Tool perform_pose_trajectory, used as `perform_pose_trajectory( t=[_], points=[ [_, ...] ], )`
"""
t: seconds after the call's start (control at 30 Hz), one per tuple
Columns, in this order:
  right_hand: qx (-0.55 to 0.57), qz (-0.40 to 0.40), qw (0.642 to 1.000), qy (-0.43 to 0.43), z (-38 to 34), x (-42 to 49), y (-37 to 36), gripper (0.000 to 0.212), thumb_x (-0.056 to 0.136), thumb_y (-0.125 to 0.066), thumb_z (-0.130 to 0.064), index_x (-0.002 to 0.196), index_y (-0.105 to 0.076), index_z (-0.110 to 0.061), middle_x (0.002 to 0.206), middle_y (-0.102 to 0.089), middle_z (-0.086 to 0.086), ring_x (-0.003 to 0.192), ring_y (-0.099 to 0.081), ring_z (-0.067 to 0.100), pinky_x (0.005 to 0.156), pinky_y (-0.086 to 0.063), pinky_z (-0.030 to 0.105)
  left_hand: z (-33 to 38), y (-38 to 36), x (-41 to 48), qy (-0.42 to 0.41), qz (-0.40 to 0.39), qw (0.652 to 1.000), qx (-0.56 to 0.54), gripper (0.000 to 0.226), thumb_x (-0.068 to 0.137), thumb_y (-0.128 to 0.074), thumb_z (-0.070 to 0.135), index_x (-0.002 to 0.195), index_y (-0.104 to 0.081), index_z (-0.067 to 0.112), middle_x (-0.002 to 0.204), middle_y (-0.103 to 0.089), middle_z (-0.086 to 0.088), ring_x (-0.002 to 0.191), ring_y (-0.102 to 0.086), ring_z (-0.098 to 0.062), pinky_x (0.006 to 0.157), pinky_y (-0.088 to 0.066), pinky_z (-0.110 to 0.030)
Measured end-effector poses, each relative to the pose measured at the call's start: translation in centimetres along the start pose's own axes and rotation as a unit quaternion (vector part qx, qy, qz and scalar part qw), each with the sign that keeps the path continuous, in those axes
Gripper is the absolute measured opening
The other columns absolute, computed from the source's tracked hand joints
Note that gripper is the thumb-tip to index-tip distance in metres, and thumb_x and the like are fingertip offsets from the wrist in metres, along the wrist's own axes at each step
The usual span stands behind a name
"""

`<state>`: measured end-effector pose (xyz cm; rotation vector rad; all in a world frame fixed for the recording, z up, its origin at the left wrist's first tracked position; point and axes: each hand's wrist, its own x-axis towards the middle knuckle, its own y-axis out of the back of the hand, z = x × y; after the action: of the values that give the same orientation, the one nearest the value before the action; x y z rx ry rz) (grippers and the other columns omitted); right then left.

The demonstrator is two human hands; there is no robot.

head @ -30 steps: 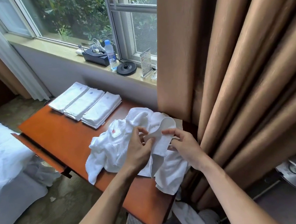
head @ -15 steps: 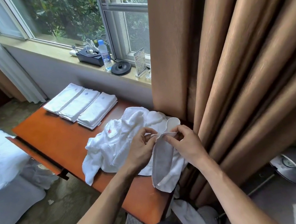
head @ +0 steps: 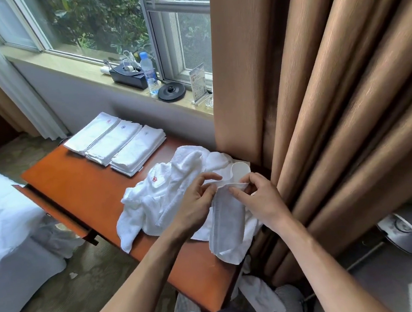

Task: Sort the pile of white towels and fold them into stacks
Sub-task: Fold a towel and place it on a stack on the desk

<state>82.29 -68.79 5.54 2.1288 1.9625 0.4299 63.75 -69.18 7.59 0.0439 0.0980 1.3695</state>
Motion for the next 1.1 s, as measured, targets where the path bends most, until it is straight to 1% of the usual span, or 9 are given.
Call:
perform_pose_trajectory(
  t=[0.3, 0.43, 0.53, 0.67, 0.83, 0.9, 0.97, 1.03, 1.1],
  points=[
    [0.003, -0.006, 1.0, 0.004, -0.2, 0.0, -0.4, 0.03, 0.082, -0.087, -0.035, 0.078, -0.064, -0.017, 0.072, -0.058, -0.008, 0.065, -0.051, 0.006, 0.062, -0.044, 0.022, 0.4, 0.1, -0.8, 0.024, -0.022, 0.999, -0.013, 0.015, 0.106, -0.057, 0.023, 0.118, -0.065, 0.021, 0.098, -0.071, 0.011, 0.084, -0.058, 0.0, 0.073, -0.045, -0.014],
    [0.018, -0.009, 1.0, -0.009, -0.2, 0.2, -0.4, 0.028, 0.084, -0.086, -0.029, 0.079, -0.062, -0.014, 0.069, -0.057, -0.012, 0.064, -0.05, 0.004, 0.063, -0.043, 0.02, 0.7, -0.1, -1.0, 0.007, -0.019, 1.0, 0.019, 0.022, 0.099, -0.068, 0.018, 0.12, -0.063, 0.019, 0.112, -0.073, 0.006, 0.11, -0.066, -0.005, 0.092, -0.054, -0.027],
    [0.02, -0.016, 1.0, -0.014, -0.6, 0.1, -0.8, 0.032, 0.083, -0.087, -0.033, 0.077, -0.06, -0.017, 0.067, -0.056, -0.016, 0.062, -0.05, 0.001, 0.059, -0.04, 0.013, 0.7, -0.2, -1.1, -0.005, 0.02, 0.999, 0.047, 0.016, 0.102, -0.061, 0.01, 0.116, -0.065, 0.016, 0.101, -0.074, 0.01, 0.1, -0.067, -0.001, 0.088, -0.053, -0.025],
    [0.0, -0.029, 1.0, -0.009, -1.0, -0.3, -1.6, 0.033, 0.08, -0.087, -0.046, 0.079, -0.066, -0.021, 0.073, -0.06, -0.007, 0.064, -0.051, 0.001, 0.06, -0.04, 0.011, 0.2, 0.8, -1.7, -0.003, 0.056, 0.997, 0.052, 0.018, 0.103, -0.057, 0.007, 0.111, -0.066, 0.02, 0.102, -0.073, -0.005, 0.096, -0.068, -0.016, 0.085, -0.054, -0.03],
    [-0.04, -0.024, 0.999, -0.007, -1.0, -0.3, -1.1, 0.022, 0.084, -0.085, -0.036, 0.083, -0.069, -0.02, 0.082, -0.051, -0.006, 0.066, -0.048, 0.002, 0.065, -0.039, 0.012, 0.4, 2.2, -1.6, -0.014, 0.091, 0.995, 0.028, 0.022, 0.102, -0.058, 0.009, 0.103, -0.068, 0.028, 0.094, -0.07, -0.015, 0.08, -0.058, -0.019, 0.074, -0.047, -0.033],
    [-0.05, -0.022, 0.998, -0.018, -1.2, 0.0, -1.0, 0.021, 0.086, -0.083, -0.037, 0.088, -0.07, -0.02, 0.091, -0.049, -0.005, 0.074, -0.049, 0.003, 0.071, -0.039, 0.012, 0.7, 3.1, -1.4, -0.019, 0.108, 0.994, 0.008, 0.027, 0.102, -0.058, 0.009, 0.098, -0.069, 0.034, 0.084, -0.068, -0.008, 0.076, -0.054, -0.014, 0.069, -0.044, -0.023],
    [-0.055, -0.012, 0.998, -0.015, -1.6, 0.2, -1.2, 0.019, 0.087, -0.082, -0.035, 0.091, -0.069, -0.021, 0.101, -0.049, -0.008, 0.094, -0.052, 0.003, 0.082, -0.043, 0.016, 0.9, 4.3, -1.3, -0.026, 0.114, 0.993, -0.001, 0.031, 0.101, -0.057, 0.008, 0.097, -0.069, 0.037, 0.076, -0.065, 0.005, 0.07, -0.052, -0.008, 0.064, -0.042, -0.014],
    [-0.036, -0.018, 0.999, -0.001, -2.3, 0.0, -1.8, 0.018, 0.089, -0.081, -0.03, 0.088, -0.069, -0.017, 0.109, -0.054, -0.011, 0.108, -0.055, 0.004, 0.087, -0.047, 0.018, 0.9, 5.6, -1.5, -0.031, 0.112, 0.993, 0.008, 0.028, 0.102, -0.057, 0.012, 0.098, -0.067, 0.037, 0.073, -0.06, 0.004, 0.067, -0.046, -0.01, 0.06, -0.038, -0.012],
    [-0.014, -0.041, 0.999, -0.004, -3.1, -0.2, -2.4, 0.019, 0.088, -0.082, -0.029, 0.084, -0.068, -0.016, 0.102, -0.065, -0.011, 0.099, -0.062, 0.0, 0.08, -0.047, 0.013, 1.0, 7.1, -1.6, -0.039, 0.111, 0.993, 0.021, 0.024, 0.103, -0.056, 0.013, 0.099, -0.067, 0.034, 0.074, -0.056, -0.004, 0.069, -0.043, -0.018, 0.06, -0.037, -0.018]
  ],
)
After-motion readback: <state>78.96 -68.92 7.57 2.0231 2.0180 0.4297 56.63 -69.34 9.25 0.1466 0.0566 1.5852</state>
